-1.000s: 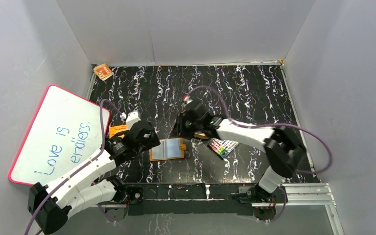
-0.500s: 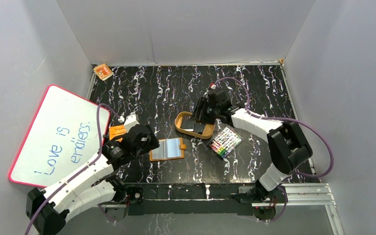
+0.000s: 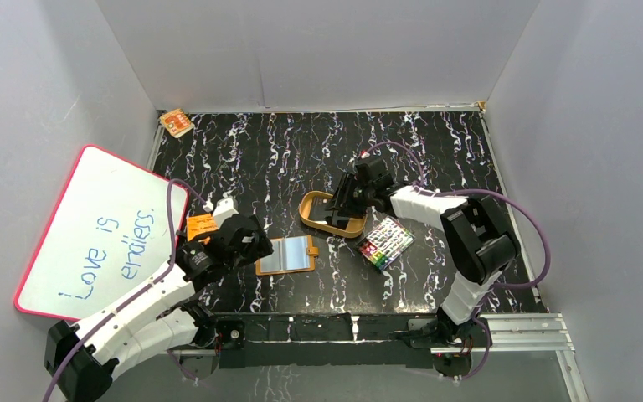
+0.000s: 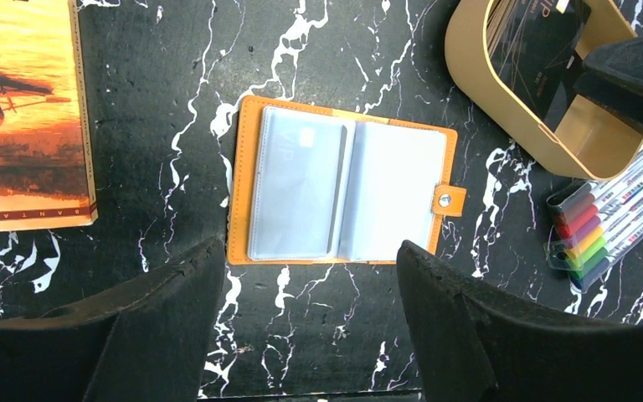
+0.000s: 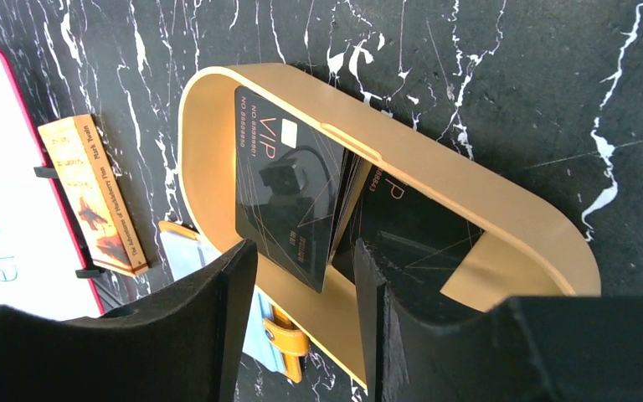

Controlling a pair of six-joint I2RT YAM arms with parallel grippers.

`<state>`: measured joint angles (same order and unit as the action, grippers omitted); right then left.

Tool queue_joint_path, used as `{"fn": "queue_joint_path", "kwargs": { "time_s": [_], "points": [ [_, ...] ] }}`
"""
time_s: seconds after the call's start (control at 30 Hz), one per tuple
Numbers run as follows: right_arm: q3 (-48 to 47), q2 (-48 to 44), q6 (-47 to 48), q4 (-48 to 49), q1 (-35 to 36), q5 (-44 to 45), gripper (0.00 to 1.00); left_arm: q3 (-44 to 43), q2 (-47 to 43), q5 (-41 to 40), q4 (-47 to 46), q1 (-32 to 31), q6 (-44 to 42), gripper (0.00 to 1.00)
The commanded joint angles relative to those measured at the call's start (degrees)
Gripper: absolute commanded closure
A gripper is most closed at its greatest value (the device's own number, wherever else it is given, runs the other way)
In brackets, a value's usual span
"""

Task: Put the credit cards into the card holder
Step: Pick up the credit card from the storage box.

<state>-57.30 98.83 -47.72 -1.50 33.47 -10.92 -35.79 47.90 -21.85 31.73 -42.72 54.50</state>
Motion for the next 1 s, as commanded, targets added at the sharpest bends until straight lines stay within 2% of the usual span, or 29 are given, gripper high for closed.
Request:
{"fn": "queue_joint_path", "kwargs": {
  "time_s": [0.0, 0.27, 0.53, 0.97],
  "points": [
    [0.28, 1.52, -1.0, 4.3, -0.49, -2.13, 0.46, 1.29, -0.27, 0.02, 0.18, -0.26, 0.43, 0.27],
    [0.42, 3.44, -1.21, 4.48, -0.62, -2.44, 0.51, 2.36, -1.02, 0.31, 0.24, -0.23, 1.07, 0.28],
    [1.89, 3.3, -1.3, 5.98, -0.77, -2.96, 0.67, 2.44, -1.25, 0.16, 0.43, -0.18, 1.41, 0.28],
    [5.53, 0.4, -1.83, 8.34, -1.54, -3.85, 0.86, 2.49, -0.61, 0.25, 0.44, -0.22, 1.7, 0.29]
  ]
}}
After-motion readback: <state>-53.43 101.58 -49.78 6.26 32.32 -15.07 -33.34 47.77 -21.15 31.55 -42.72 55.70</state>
